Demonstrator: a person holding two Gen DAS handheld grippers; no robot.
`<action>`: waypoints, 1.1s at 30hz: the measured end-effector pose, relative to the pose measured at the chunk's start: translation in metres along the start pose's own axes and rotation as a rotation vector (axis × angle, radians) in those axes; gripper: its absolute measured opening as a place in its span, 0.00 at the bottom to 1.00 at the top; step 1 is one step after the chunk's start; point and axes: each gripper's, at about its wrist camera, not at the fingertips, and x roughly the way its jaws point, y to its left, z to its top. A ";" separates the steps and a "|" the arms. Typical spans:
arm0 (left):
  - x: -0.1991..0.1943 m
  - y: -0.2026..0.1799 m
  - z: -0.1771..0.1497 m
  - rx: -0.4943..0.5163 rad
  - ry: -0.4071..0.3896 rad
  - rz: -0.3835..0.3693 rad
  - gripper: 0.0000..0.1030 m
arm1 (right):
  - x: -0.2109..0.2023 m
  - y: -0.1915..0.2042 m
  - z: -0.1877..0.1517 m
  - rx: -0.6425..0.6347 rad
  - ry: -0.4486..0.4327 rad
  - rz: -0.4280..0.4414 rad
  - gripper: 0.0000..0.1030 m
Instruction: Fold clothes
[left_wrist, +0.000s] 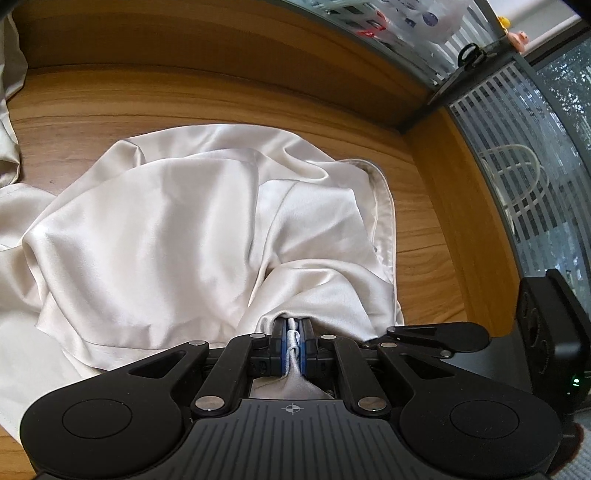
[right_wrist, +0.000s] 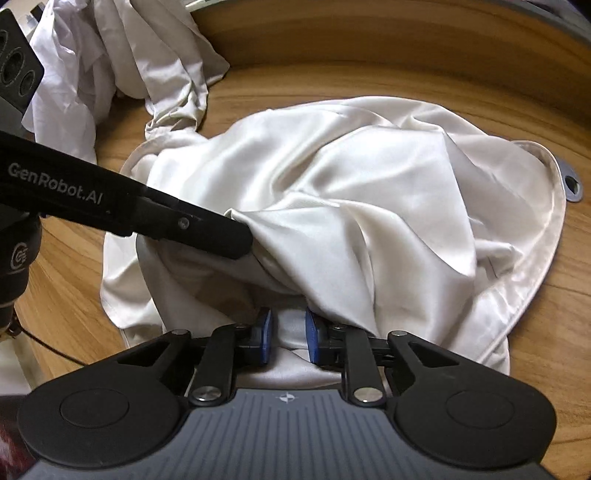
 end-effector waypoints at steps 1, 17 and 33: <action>0.001 0.000 -0.001 0.005 0.003 0.003 0.08 | -0.001 -0.001 -0.003 -0.004 0.007 -0.002 0.21; 0.015 0.006 -0.011 0.006 0.026 0.031 0.09 | -0.012 0.000 0.006 0.060 0.000 0.042 0.22; 0.001 0.015 -0.009 -0.104 -0.042 -0.022 0.17 | 0.021 0.026 0.008 -0.085 0.060 -0.160 0.50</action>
